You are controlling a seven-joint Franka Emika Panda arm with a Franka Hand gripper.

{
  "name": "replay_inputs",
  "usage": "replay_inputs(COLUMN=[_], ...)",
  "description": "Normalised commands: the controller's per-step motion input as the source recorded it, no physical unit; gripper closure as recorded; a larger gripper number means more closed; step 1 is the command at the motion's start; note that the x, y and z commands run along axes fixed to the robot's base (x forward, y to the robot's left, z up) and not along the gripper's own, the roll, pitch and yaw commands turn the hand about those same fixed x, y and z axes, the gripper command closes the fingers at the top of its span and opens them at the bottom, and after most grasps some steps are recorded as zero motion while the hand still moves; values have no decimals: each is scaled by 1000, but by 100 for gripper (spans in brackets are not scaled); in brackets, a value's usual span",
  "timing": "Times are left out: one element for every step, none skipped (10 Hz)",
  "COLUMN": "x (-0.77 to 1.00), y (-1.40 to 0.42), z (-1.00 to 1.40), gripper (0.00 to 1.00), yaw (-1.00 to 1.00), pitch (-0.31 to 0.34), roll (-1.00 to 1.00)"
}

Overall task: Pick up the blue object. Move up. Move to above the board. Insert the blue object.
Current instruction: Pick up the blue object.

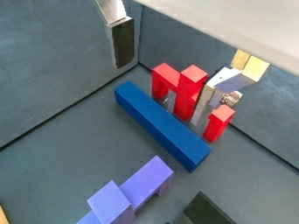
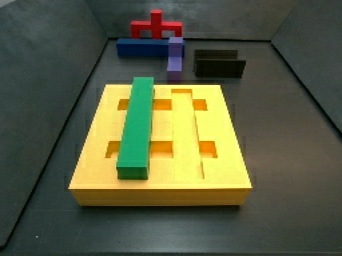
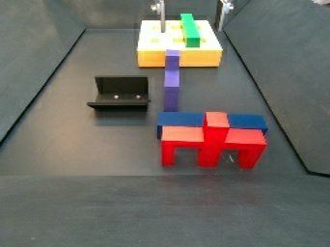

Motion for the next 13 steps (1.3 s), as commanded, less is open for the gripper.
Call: replay_inputs(x=[0, -54, -294, -357, -277, -260, -226, -151, -77, -6, 0, 0, 0], y=[6, 31, 131, 63, 20, 26, 3, 0, 0, 0, 0, 0, 0], z=[60, 0, -91, -143, -126, -203, -174, -149, -140, -137, -123, -129, -131], gripper=[0, 0, 0, 0, 0, 0, 0, 0, 0, 0, 0, 0, 0], yaw=[0, 0, -374, -854, -920, -926, -951, -997, -1000, -1000, -1000, -1000, -1000], pitch=[0, 0, -23, 0, 0, 0, 0, 0, 0, 0, 0, 0, 0], roll=[0, 4, 0, 0, 0, 0, 0, 0, 0, 0, 0, 0, 0])
